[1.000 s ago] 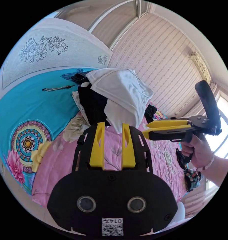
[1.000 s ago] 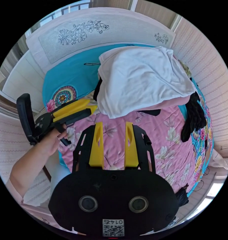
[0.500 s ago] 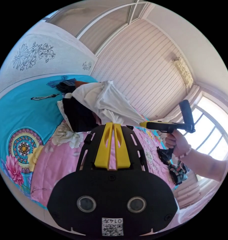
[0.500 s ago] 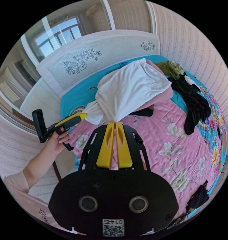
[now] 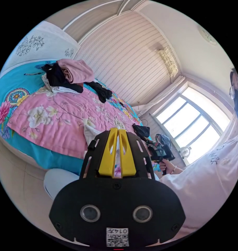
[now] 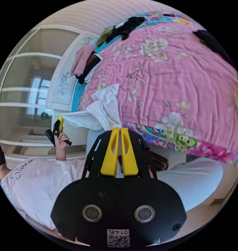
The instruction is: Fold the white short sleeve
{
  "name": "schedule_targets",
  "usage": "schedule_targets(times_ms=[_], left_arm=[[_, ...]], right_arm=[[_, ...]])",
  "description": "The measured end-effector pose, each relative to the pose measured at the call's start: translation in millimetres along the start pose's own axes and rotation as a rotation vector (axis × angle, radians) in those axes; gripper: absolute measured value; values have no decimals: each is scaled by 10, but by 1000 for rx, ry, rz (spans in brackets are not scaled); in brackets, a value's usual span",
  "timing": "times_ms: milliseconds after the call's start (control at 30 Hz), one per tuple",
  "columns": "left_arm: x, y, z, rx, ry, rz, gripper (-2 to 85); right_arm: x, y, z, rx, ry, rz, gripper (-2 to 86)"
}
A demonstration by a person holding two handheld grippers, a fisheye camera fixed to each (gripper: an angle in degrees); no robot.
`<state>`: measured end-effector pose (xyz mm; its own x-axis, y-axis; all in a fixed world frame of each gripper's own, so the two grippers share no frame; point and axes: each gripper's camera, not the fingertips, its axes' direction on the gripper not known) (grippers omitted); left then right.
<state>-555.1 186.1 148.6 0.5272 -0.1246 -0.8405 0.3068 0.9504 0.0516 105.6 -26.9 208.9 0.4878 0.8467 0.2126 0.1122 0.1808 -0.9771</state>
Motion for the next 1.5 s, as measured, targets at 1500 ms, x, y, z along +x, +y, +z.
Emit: schedule_targets(times_ms=[1500], left_arm=[[177, 601, 3160, -586, 6, 334, -10]], right_arm=[[1775, -230, -1865, 17, 424, 153, 72]])
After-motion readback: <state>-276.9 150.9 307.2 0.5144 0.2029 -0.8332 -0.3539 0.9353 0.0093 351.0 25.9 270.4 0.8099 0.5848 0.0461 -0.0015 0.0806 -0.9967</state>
